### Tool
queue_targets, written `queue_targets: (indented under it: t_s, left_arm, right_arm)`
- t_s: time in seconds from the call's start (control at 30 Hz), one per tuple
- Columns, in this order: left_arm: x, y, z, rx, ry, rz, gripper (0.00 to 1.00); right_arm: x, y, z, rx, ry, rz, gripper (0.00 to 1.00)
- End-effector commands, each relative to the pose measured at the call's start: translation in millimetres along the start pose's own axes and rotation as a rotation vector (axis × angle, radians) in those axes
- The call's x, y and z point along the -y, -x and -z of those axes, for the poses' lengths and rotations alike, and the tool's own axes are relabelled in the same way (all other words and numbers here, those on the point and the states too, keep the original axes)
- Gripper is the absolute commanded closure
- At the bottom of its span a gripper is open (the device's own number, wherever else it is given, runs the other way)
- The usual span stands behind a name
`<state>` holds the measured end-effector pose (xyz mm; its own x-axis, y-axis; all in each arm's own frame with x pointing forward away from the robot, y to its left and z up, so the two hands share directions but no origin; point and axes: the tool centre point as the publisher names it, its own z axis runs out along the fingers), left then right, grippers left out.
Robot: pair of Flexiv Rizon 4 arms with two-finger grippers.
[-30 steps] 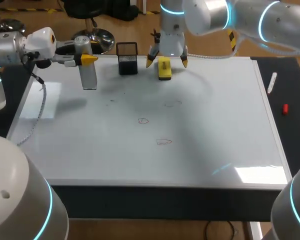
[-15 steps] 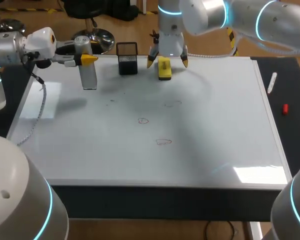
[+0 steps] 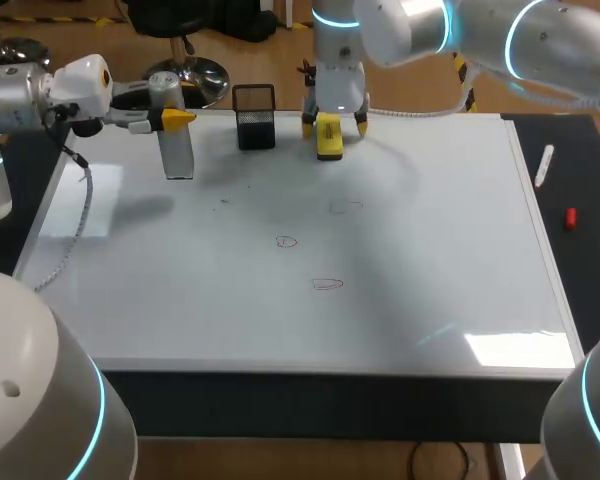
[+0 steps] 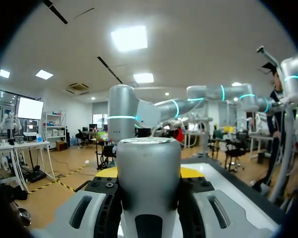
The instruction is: Pick up the inspection probe, press it on each red-marked spot on the whiteboard one by one, put down the probe, pick up the eraser, and wipe off all the red marks.
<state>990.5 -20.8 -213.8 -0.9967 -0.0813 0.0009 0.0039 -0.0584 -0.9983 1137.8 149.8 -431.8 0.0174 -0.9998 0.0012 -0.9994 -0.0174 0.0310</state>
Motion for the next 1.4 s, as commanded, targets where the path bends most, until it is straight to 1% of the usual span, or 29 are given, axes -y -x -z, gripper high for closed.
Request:
queue_targets:
  t_s: [0.03, 0.07, 0.1, 0.3, 0.6, 0.7, 0.93, 1.0, 1.23, 1.4]
  left_arm:
    - [1.2, -1.4, 0, 0.004, 0.0, -0.002, 1.0]
    - [1.2, -1.4, 0, 0.004, 0.0, -0.002, 1.0]
    - [1.2, -1.4, 0, 0.004, 0.0, -0.002, 1.0]
    - [1.2, -1.4, 0, 0.004, 0.0, -0.002, 1.0]
    - [1.2, -1.4, 0, 0.004, 0.0, -0.002, 1.0]
    - [1.2, -1.4, 0, 0.004, 0.0, -0.002, 1.0]
    - [1.2, -1.4, 0, 0.004, 0.0, -0.002, 1.0]
    - [1.2, -1.4, 0, 0.004, 0.0, -0.002, 1.0]
    - [1.2, -1.4, 0, 0.004, 0.0, -0.002, 1.0]
    - [1.2, -1.4, 0, 0.004, 0.0, -0.002, 1.0]
  right_arm:
    - [3, 1, 2, -0.012, 0.009, 0.003, 0.67]
    - [3, 1, 2, -0.013, 0.009, 0.002, 0.82]
    - [3, 0, 3, -0.014, 0.009, -0.001, 1.0]
    - [2, -6, 11, -0.022, 0.016, -0.025, 1.0]
    - [8, -23, 50, 0.019, -0.016, -0.182, 1.0]
    - [9, -33, 60, 0.021, -0.019, -0.224, 1.0]
    - [8, -54, 79, 0.023, 0.016, -0.328, 1.0]
    - [7, -58, 84, 0.022, 0.01, -0.348, 1.0]
    - [-4, -80, 100, 0.027, 0.014, -0.485, 1.0]
    - [-10, -102, 109, 0.043, 0.003, -0.582, 1.0]
